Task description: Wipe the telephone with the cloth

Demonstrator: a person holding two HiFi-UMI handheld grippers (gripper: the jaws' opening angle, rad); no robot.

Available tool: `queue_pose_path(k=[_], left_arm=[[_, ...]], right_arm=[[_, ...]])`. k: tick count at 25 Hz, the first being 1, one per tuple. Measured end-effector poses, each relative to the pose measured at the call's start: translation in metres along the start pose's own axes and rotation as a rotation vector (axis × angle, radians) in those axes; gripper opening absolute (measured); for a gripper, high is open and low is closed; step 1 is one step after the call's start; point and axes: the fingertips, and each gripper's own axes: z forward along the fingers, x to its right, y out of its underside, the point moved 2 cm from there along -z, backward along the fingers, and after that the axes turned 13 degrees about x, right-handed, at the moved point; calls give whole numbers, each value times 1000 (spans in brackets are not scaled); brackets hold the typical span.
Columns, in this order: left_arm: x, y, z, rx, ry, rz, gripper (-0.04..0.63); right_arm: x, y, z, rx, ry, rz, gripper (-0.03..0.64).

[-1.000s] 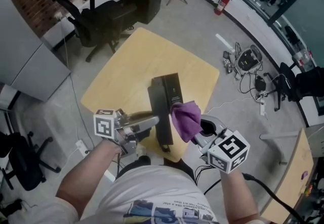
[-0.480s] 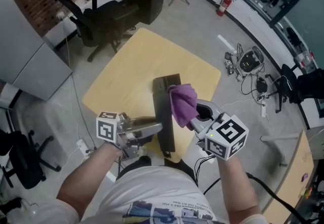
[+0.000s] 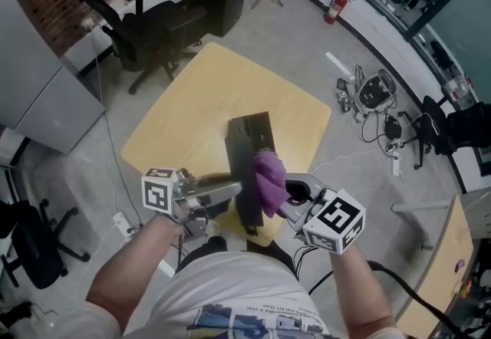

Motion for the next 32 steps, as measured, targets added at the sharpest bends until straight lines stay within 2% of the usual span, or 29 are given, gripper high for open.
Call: queue_pose_path(k=[8, 10, 15, 18, 23, 32], left_arm=[[0, -1, 3, -1, 12, -5, 77], [1, 0, 3, -2, 17, -10, 77], [4, 8, 5, -25, 29, -22, 77], [8, 15, 7, -45, 44, -38, 77], [12, 22, 9, -55, 51, -38, 77], [10, 6, -1, 11, 56, -58, 77]], right_arm=[[-15, 28, -16, -86, -81, -5, 43], [-13, 31, -18, -98, -76, -12, 43], [16, 2, -14, 0, 28, -18, 43], [25, -19, -4, 55, 39, -20, 43], [13, -18, 10, 47, -34, -32, 43], [-19, 31, -3, -53, -130, 16, 43]])
